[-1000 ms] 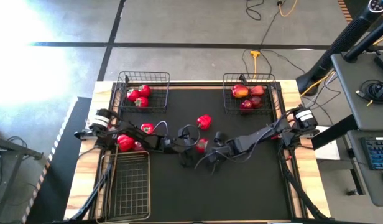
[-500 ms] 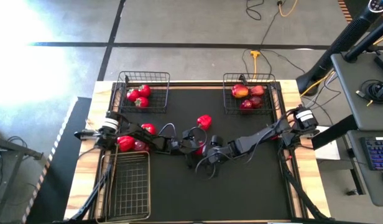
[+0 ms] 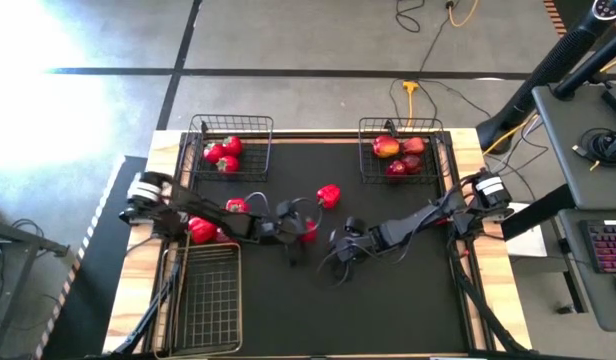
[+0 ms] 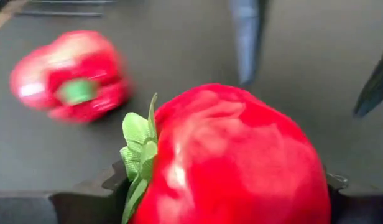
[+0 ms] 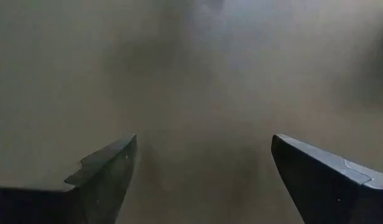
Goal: Sort produce into baskets
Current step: Put the tomato into the left black wire basket
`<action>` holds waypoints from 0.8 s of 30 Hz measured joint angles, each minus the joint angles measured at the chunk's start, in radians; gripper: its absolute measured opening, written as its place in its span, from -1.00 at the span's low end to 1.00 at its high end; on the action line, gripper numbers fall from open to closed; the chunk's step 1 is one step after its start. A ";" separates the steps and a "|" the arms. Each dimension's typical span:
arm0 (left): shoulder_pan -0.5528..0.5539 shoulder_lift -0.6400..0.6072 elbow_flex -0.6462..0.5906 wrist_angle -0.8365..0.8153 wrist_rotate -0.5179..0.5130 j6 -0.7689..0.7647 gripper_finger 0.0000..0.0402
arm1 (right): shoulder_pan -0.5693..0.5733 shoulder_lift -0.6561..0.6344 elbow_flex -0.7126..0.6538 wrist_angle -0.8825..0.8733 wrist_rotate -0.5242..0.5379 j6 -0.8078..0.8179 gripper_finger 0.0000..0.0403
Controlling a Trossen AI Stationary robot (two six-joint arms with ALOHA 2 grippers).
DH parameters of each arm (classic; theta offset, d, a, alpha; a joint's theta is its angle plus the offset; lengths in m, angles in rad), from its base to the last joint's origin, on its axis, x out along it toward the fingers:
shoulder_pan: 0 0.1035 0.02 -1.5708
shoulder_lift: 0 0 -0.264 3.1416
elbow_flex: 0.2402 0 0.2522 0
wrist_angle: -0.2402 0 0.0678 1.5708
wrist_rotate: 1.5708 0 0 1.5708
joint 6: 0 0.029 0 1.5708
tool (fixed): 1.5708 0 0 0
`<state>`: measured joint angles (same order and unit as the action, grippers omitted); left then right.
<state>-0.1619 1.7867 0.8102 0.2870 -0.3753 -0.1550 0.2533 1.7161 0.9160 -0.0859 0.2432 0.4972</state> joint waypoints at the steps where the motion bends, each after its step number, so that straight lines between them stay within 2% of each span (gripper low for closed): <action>1: 0.000 -0.045 -0.018 -0.035 -0.031 -0.009 0.27 | 0.003 0.002 -0.013 0.008 0.009 0.020 0.81; 4: 0.010 -0.195 -0.052 -0.164 -0.126 -0.033 0.27 | 0.017 0.008 -0.060 0.084 0.051 0.058 0.81; 7: 0.058 -0.332 -0.050 -0.411 -0.228 -0.095 0.27 | 0.029 0.019 -0.113 0.228 0.079 0.079 0.81; 12: 0.221 -0.517 0.030 -0.804 -0.246 -0.153 0.27 | 0.047 0.021 -0.163 0.391 0.109 0.073 0.81; 16: 0.433 -0.595 0.078 -1.029 -0.244 -0.151 0.27 | 0.050 0.022 -0.162 0.446 0.157 0.031 0.81; 18: 0.559 -0.615 0.095 -1.087 -0.209 -0.129 0.27 | 0.050 0.022 -0.162 0.460 0.165 0.020 0.81; 24: 0.910 -0.582 0.129 -1.202 0.116 -0.033 0.33 | 0.048 0.022 -0.154 0.492 0.186 -0.008 0.81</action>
<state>0.7479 1.2051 0.9390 -0.9153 -0.2597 -0.1876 0.3008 1.7378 0.7625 0.4060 0.4291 0.4891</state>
